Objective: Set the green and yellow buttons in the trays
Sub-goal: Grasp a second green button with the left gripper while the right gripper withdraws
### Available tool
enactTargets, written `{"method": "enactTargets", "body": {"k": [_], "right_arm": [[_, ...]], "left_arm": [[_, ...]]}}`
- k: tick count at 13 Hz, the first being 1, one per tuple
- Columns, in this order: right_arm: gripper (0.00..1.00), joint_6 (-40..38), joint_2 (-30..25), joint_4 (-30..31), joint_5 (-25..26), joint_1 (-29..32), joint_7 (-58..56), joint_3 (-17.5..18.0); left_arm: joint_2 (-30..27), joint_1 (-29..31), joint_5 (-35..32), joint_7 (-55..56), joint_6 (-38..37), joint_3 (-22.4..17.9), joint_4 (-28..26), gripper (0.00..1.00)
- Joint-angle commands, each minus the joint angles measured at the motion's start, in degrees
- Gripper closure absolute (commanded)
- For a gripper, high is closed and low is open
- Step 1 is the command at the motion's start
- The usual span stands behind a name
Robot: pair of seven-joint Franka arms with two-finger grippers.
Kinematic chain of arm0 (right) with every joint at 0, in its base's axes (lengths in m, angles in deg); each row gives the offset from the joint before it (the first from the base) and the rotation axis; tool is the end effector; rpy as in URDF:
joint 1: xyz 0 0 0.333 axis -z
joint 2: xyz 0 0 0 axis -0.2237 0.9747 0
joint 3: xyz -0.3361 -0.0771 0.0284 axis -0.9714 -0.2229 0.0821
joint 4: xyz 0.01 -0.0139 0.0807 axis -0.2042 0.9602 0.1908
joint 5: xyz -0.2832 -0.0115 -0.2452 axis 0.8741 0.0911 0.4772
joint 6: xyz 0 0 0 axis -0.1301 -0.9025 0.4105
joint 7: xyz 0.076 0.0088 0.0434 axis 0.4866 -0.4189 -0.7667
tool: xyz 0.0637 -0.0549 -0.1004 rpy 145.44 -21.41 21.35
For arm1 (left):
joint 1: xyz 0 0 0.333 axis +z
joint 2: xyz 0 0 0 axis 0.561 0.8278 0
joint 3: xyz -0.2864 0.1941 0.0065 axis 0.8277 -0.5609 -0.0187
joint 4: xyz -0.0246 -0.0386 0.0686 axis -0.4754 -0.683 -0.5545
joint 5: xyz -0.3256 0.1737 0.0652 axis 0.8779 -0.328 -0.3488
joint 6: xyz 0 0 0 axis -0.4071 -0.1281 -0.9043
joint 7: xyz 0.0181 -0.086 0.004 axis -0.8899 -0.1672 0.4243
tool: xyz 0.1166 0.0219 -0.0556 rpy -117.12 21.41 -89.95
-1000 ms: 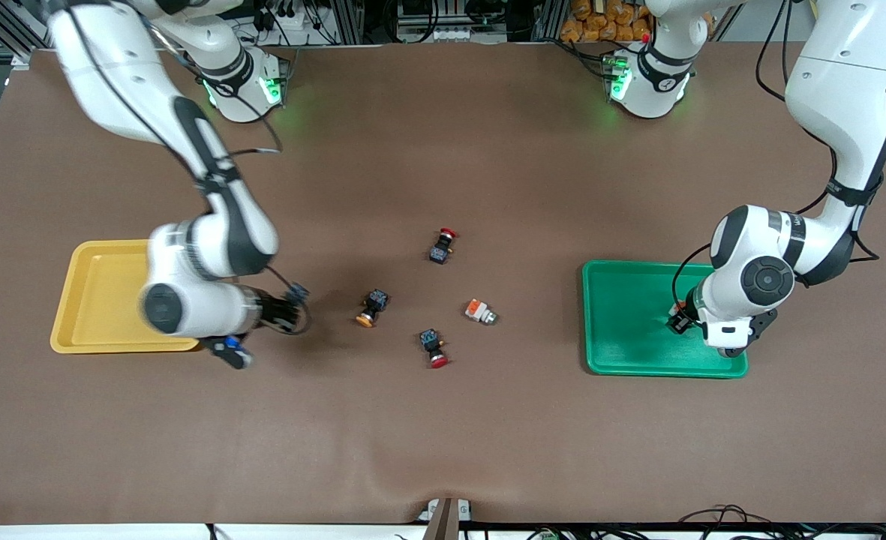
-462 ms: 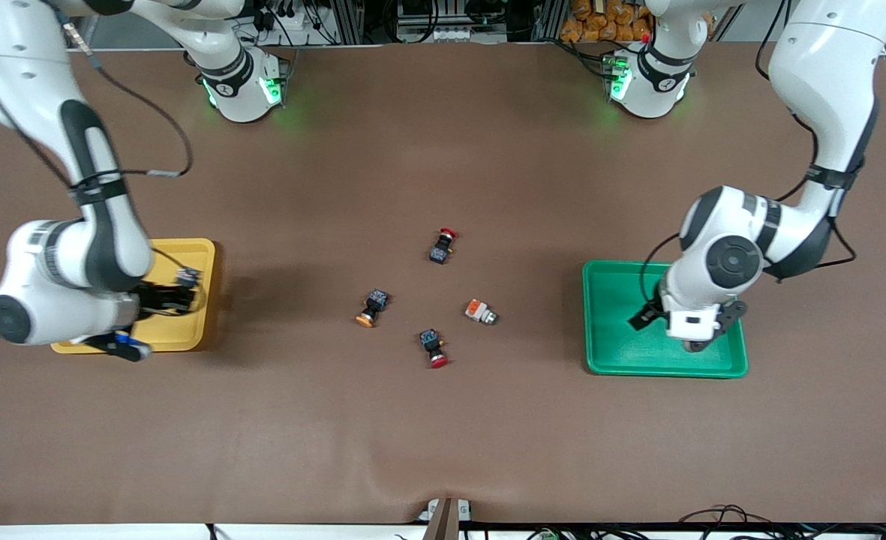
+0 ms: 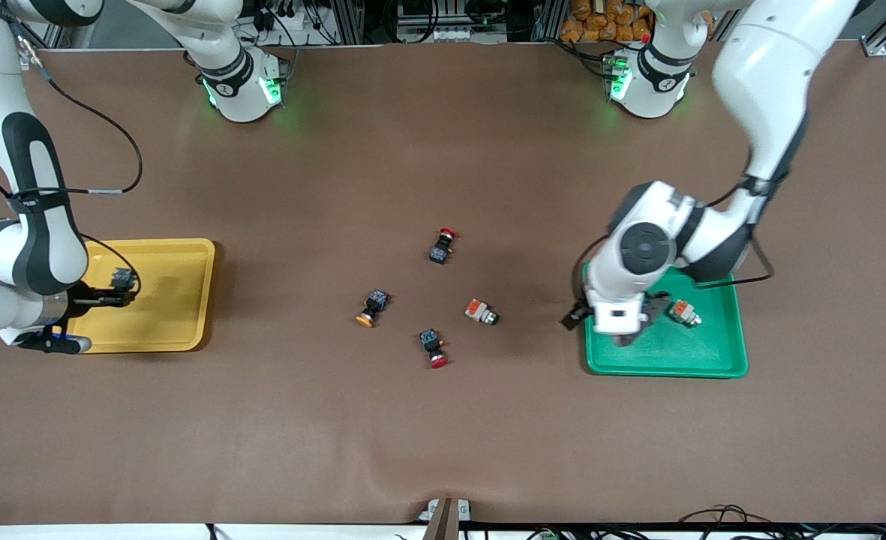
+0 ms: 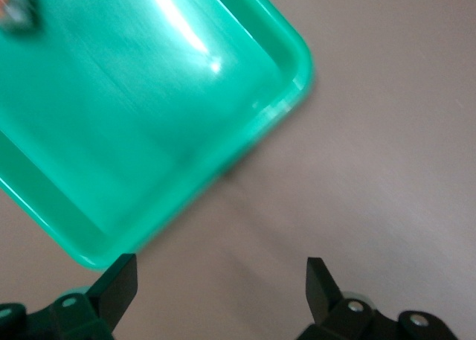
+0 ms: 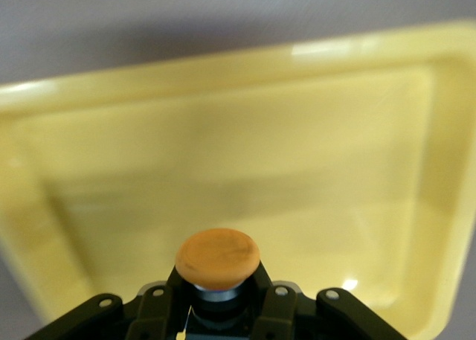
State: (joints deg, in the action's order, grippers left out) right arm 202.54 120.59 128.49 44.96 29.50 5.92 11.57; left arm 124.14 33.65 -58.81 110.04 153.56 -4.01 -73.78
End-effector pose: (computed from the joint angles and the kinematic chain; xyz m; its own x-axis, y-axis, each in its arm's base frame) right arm 0.6215 -0.1864 0.2464 0.9563 -0.0677 -0.2844 -0.0682 -0.9976 0.0082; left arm 0.6058 -0.2817 0.2820 0.7024 0.7116 -0.0131 0.7107 -0.7023 -0.0398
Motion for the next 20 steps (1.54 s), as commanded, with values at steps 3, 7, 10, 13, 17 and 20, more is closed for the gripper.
{"method": "enactTargets", "body": {"k": [3, 7, 10, 13, 17, 20], "right_arm": [[0.94, 5.86, 3.02, -0.30, 3.16, 4.17, -7.64, 1.31], [0.23, 7.44, 3.98, -0.30, 3.16, 4.61, -7.73, 1.31], [0.00, 7.80, 4.07, -0.30, 2.90, 4.78, -7.64, 1.31], [0.00, 6.92, 3.72, -0.22, 2.63, 4.26, -6.86, 1.31], [0.00, 0.26, 1.80, -0.39, 1.67, 3.03, -6.50, 2.18], [0.00, -5.98, -0.31, -0.39, -0.44, 1.28, -0.45, 3.15]], "left_arm": [[10.04, -9.61, -0.09, 11.72, -0.96, -1.45, 12.87, 0.00], [12.07, -17.62, 0.26, 20.42, -0.35, -5.58, 14.91, 0.00], [13.21, -19.56, -0.09, 24.47, 2.19, -5.67, 15.09, 0.00], [14.10, -22.71, -0.01, 27.37, 6.67, -8.90, 15.18, 0.00], [14.88, -26.07, 0.17, 28.09, 7.30, -13.32, 15.26, 0.00], [14.98, -26.33, 0.26, 28.00, 7.83, -13.32, 15.62, 0.71]]}}
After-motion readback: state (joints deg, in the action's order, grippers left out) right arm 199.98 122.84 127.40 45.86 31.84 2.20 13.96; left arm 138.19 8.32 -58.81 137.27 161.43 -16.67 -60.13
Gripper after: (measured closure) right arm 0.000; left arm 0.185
